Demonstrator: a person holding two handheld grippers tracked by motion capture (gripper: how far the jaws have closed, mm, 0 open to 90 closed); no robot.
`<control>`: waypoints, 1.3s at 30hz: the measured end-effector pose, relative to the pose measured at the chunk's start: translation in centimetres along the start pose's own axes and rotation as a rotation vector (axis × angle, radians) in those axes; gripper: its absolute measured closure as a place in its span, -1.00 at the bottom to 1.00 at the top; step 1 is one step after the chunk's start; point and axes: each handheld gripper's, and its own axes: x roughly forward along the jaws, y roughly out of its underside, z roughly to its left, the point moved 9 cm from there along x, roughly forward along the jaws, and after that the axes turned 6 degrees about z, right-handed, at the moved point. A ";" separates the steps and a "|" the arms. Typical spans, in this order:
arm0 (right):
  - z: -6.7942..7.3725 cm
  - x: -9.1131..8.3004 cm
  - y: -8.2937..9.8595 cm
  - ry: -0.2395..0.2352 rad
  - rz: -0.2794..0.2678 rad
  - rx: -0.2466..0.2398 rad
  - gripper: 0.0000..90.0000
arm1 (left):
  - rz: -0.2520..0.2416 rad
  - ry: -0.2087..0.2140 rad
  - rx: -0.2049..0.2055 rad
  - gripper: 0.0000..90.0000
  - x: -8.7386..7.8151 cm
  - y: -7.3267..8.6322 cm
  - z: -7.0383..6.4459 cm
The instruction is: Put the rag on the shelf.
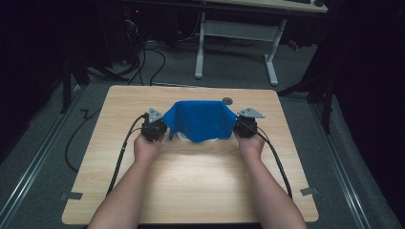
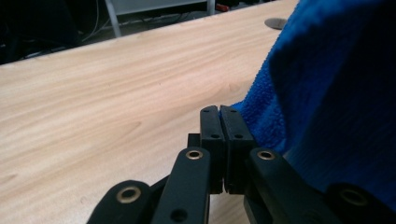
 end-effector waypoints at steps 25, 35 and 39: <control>-1.9 -2.4 0.7 0.046 -0.013 0.038 0.59 | -0.004 -0.025 -0.081 0.51 -1.6 0.8 0.7; -2.8 -3.2 0.8 0.064 -0.008 0.037 0.59 | -0.005 -0.046 -0.075 0.44 -2.3 0.9 1.0; -2.8 -3.5 0.7 0.069 -0.010 0.027 0.58 | 0.008 -0.056 -0.066 0.41 -2.6 1.1 1.2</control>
